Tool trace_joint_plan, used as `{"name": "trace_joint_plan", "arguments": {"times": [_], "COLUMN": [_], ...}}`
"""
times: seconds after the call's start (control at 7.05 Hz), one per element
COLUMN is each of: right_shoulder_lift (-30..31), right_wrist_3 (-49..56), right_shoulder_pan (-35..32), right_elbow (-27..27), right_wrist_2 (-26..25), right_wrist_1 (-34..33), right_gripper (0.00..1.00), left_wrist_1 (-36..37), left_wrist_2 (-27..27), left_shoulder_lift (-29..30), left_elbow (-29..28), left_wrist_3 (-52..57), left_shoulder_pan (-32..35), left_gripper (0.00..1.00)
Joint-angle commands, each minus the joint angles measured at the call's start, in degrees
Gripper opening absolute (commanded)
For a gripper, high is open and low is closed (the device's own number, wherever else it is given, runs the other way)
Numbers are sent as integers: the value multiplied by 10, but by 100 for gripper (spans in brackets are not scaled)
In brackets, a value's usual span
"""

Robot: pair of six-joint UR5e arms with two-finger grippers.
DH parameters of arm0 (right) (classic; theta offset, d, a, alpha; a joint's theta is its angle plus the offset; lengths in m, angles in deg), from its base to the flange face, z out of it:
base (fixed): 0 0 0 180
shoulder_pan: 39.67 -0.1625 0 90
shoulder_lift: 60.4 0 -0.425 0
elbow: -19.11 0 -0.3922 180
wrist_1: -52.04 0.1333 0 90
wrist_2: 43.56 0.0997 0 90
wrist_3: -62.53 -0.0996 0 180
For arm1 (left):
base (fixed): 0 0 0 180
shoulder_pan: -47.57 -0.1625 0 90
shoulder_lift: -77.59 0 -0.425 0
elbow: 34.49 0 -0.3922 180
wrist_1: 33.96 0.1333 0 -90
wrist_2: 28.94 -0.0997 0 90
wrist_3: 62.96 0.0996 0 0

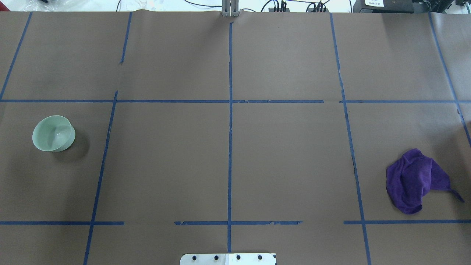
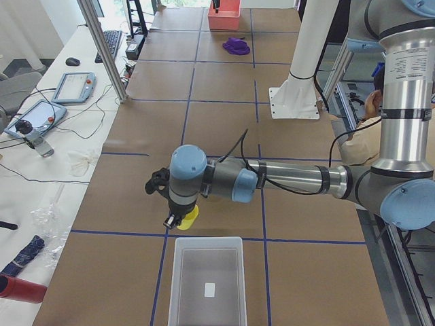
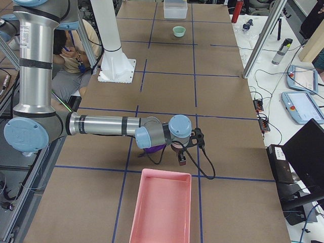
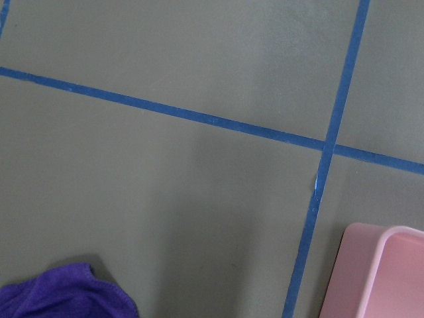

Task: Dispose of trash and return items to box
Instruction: 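Lift the yellow cup with the left gripper and drop it into the clear bin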

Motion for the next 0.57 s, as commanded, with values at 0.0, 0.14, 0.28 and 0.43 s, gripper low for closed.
{"name": "trace_joint_plan", "arguments": {"times": [0.0, 0.14, 0.28, 0.43], "right_shoulder_lift": [0, 1, 2, 3], "right_wrist_3": [0, 0, 0, 0], "right_shoulder_pan": [2, 4, 5, 7], "right_elbow": [1, 0, -1, 2], "right_wrist_2": [0, 1, 7, 7], "right_wrist_1": [3, 3, 4, 4], "right_gripper": [100, 100, 100, 100], "left_wrist_1": [9, 10, 9, 9], "left_wrist_2": [18, 20, 21, 78], "left_shoulder_lift": [8, 7, 2, 0], "left_elbow": [-154, -172, -187, -205], "left_wrist_3": [32, 12, 10, 13], "left_shoulder_pan": [27, 24, 23, 22], "left_gripper": [0, 0, 0, 0]}}
